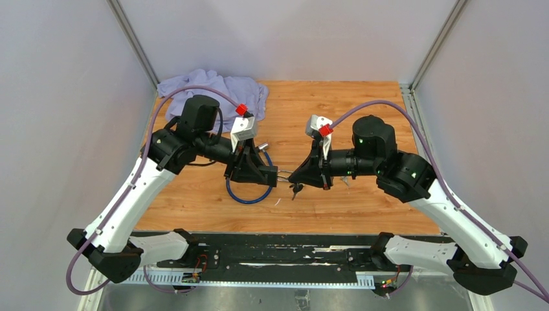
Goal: Unlock with the key
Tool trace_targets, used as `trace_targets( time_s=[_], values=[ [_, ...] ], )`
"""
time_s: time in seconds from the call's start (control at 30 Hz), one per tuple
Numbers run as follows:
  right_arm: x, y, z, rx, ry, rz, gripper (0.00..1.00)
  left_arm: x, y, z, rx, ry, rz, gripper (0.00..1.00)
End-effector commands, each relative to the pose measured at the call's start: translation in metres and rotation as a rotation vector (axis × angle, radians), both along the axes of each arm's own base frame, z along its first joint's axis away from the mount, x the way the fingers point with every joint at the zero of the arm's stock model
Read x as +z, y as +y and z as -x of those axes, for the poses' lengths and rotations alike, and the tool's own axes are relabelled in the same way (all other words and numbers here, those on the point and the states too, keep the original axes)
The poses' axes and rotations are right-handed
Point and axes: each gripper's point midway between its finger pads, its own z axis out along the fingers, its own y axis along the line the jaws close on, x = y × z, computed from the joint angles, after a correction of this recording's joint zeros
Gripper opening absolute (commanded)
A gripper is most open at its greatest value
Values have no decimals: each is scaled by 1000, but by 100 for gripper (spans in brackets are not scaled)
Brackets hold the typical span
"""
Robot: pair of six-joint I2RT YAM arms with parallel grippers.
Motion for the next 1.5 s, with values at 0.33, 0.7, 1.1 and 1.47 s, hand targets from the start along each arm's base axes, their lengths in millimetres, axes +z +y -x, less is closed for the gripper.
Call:
trace_targets(
  time_s=[0.33,0.7,1.1,1.47],
  values=[
    [31,32,-5,59,-6,-61,1,23,-6,-9,-1,-190,71,0],
    [24,31,-5,56,-42,-103,1,45,-8,5,-74,-165,132,0],
    [21,5,-3,-10,-68,-93,1,44,-5,4,-59,-200,130,0],
    [20,-17,1,-49,-85,-52,1,43,-1,3,-49,-240,117,0]
  ],
)
